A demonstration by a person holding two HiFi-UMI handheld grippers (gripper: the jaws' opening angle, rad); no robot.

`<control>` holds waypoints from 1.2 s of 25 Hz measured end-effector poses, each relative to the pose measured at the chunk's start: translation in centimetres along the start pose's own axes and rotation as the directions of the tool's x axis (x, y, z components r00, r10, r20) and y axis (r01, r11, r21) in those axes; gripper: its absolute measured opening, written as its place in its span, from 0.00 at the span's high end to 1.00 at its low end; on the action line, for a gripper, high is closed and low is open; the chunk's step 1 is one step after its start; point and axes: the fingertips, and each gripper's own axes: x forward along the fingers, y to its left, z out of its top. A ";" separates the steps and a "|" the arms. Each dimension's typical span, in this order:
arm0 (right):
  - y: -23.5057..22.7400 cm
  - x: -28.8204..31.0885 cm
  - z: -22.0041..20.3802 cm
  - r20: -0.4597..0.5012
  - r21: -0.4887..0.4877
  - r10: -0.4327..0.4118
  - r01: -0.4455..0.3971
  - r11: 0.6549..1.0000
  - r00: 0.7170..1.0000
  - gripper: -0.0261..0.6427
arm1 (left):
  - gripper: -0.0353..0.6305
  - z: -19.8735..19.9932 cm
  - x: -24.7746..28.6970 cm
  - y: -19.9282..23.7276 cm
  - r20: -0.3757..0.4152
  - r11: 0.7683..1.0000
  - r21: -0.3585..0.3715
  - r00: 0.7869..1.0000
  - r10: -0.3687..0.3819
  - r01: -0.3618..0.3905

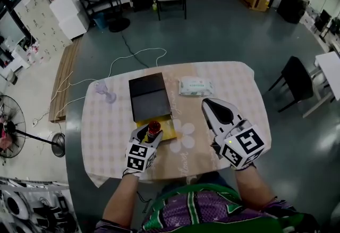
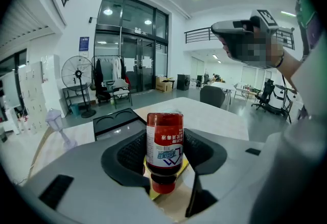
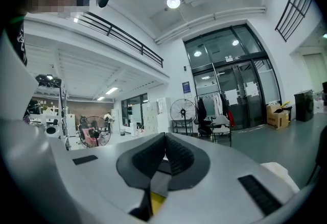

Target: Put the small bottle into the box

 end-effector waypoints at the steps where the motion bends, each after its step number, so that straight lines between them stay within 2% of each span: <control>1: -0.2 0.2 -0.3 -0.003 0.003 0.000 0.000 1.000 1.000 0.95 | 0.59 -0.4 0.5 0.1 -0.011 1.000 0.000 1.000 -0.002 0.002; 6: -1.3 0.8 -1.6 -0.026 0.009 0.002 -0.001 1.000 1.000 0.95 | 0.59 -2.5 2.9 0.4 -0.074 1.000 -0.001 0.997 -0.015 0.015; 13: -2.3 1.3 -3.1 -0.056 0.029 -0.008 0.010 1.000 0.998 0.95 | 0.59 -6.0 5.7 1.1 -0.181 0.999 -0.024 0.983 -0.034 0.030; 30: -4.0 2.2 -5.8 -0.118 0.049 -0.014 0.020 0.999 0.993 0.95 | 0.59 -10.7 10.3 1.6 -0.325 0.998 -0.039 0.943 -0.065 0.055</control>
